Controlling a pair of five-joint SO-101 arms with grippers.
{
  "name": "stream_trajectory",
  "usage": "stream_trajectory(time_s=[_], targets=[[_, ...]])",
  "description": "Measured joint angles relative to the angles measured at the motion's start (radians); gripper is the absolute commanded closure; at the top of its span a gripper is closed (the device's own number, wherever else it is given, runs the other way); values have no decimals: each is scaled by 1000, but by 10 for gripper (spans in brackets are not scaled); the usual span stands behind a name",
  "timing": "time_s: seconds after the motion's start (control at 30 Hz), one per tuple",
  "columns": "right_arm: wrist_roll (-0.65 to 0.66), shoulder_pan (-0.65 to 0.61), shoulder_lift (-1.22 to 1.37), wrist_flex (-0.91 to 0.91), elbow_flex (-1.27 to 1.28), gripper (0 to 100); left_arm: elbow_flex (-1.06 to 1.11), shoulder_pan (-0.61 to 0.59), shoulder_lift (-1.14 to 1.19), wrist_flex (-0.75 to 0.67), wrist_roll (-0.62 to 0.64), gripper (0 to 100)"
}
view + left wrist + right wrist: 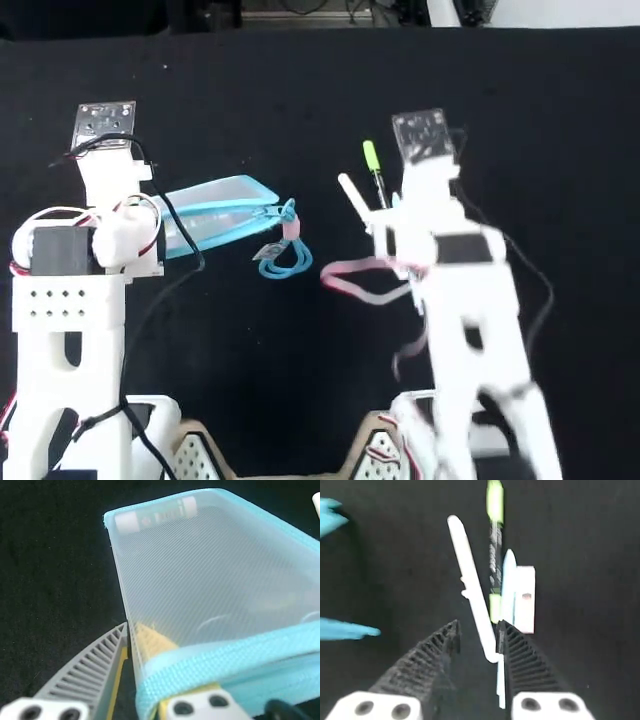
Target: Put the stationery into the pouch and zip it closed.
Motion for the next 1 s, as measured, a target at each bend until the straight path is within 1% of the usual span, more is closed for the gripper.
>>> stream_trajectory(time_s=[0.1,0.2,0.3,0.4,0.47,0.57,0.7,0.77,0.87,1.0], targets=[[0,66,212,0,-130,884,0,0,0,0,0,970],[17,103,423,11,-272,884,0,0,0,0,0,970],[57,104,631,80,-428,877,0,0,0,0,0,970],[78,114,819,169,-621,821,0,0,0,0,0,970],[114,132,933,227,-750,809,0,0,0,0,0,970],[161,140,1082,324,-939,825,0,0,0,0,0,970],[176,137,1237,405,-1171,842,0,0,0,0,0,970],[176,137,1307,431,-1261,873,0,0,0,0,0,970],[206,143,1392,486,-1382,983,0,0,0,0,0,970],[259,157,1455,583,-1511,988,0,0,0,0,0,970]])
